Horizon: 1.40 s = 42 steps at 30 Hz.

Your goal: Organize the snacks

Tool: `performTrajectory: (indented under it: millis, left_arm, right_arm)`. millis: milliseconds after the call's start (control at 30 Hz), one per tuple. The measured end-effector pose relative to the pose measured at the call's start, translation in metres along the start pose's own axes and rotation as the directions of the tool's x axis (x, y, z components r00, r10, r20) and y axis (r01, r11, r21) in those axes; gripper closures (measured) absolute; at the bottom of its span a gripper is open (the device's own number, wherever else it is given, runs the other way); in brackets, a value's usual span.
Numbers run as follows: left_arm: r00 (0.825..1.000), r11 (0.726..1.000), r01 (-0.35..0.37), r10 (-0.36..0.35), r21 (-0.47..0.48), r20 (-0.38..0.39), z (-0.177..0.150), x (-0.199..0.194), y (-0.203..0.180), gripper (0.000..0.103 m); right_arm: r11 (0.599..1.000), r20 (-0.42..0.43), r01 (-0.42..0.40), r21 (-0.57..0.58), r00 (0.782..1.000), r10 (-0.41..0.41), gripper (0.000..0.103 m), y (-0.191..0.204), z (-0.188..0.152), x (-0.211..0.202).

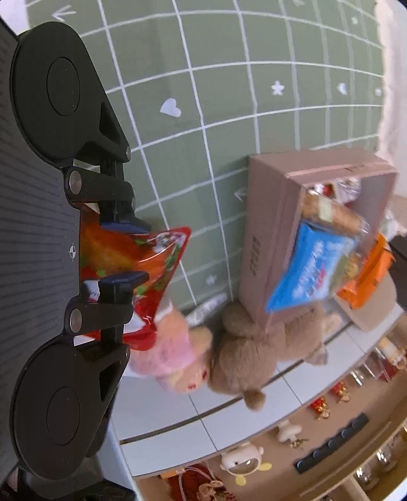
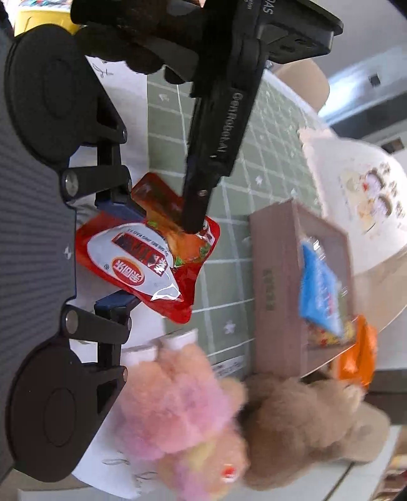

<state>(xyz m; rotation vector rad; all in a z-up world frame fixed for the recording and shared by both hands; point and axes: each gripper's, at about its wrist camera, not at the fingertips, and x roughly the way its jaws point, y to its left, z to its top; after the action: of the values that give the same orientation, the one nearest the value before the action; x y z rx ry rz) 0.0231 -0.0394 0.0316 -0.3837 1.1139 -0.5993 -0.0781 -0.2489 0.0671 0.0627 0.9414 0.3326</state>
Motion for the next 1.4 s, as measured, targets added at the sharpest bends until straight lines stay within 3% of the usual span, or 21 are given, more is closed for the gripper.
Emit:
performTrajectory:
  millis: [133,333,567,667,700,733,767,800,867,1000,1100,1200,1267,1400]
  left_arm:
    - [0.996,1.0,-0.005,0.004,0.012,0.084,0.004,-0.028,-0.016,0.074]
    - [0.977,0.997,-0.01,-0.006,0.073,0.212,0.024,-0.072,-0.049,0.074]
    - [0.936,0.984,-0.046,-0.017,0.17,0.352,0.075,-0.108,-0.089,0.074]
    - [0.911,0.968,-0.086,-0.02,0.237,0.412,0.109,-0.122,-0.109,0.074]
    - [0.908,0.965,-0.094,-0.018,0.246,0.419,0.123,-0.121,-0.114,0.074]
    - [0.911,0.963,-0.105,-0.006,0.247,0.412,0.14,-0.115,-0.114,0.074]
    - [0.927,0.964,-0.109,0.01,0.242,0.375,0.156,-0.104,-0.109,0.074]
    - [0.946,0.969,-0.106,0.028,0.224,0.324,0.169,-0.089,-0.101,0.073]
    - [0.952,0.974,-0.132,0.074,0.181,0.296,0.175,-0.068,-0.079,0.073]
    - [0.934,0.979,-0.176,0.134,0.099,0.332,0.146,-0.053,-0.032,0.073]
    - [0.934,0.985,-0.17,0.155,0.019,0.321,0.117,-0.047,-0.003,0.073]
    - [0.921,0.975,-0.219,0.193,0.04,0.338,0.076,-0.048,0.0,0.073]
    - [0.903,0.956,-0.283,0.24,0.074,0.357,0.047,-0.049,0.0,0.073]
    - [0.839,0.885,-0.456,0.393,0.092,0.375,-0.001,-0.043,0.013,0.073]
  right_arm:
    - [0.999,0.058,-0.027,-0.02,0.998,0.029,0.053,0.0,0.016,-0.016]
    - [0.998,0.157,-0.055,-0.027,0.986,0.059,0.053,-0.003,0.045,-0.044]
    - [0.993,0.335,-0.027,-0.111,0.94,0.063,0.052,0.004,0.109,-0.086]
    - [0.987,0.394,0.012,-0.157,0.918,0.052,0.037,0.006,0.151,-0.095]
    - [0.987,0.399,0.034,-0.159,0.916,0.032,0.027,0.006,0.165,-0.093]
    - [0.987,0.388,0.045,-0.157,0.922,0.019,0.015,0.003,0.179,-0.085]
    - [0.988,0.365,0.049,-0.147,0.931,0.008,0.012,-0.002,0.192,-0.075]
    - [0.991,0.34,0.063,-0.114,0.94,-0.02,0.011,-0.009,0.2,-0.063]
    - [0.996,0.301,0.083,-0.026,0.951,-0.071,0.011,-0.026,0.202,-0.046]
    - [0.994,0.271,0.078,0.08,0.958,-0.097,0.006,-0.052,0.162,-0.019]
    - [0.993,0.208,0.113,0.042,0.971,-0.119,0.006,-0.047,0.129,0.006]
    - [0.996,0.188,0.087,0.014,0.978,-0.088,0.006,-0.031,0.105,0.021]
    - [0.997,0.179,0.08,-0.021,0.981,-0.075,0.006,-0.014,0.092,0.035]
    - [0.988,0.166,0.126,-0.09,0.98,-0.11,0.006,0.018,0.07,0.069]
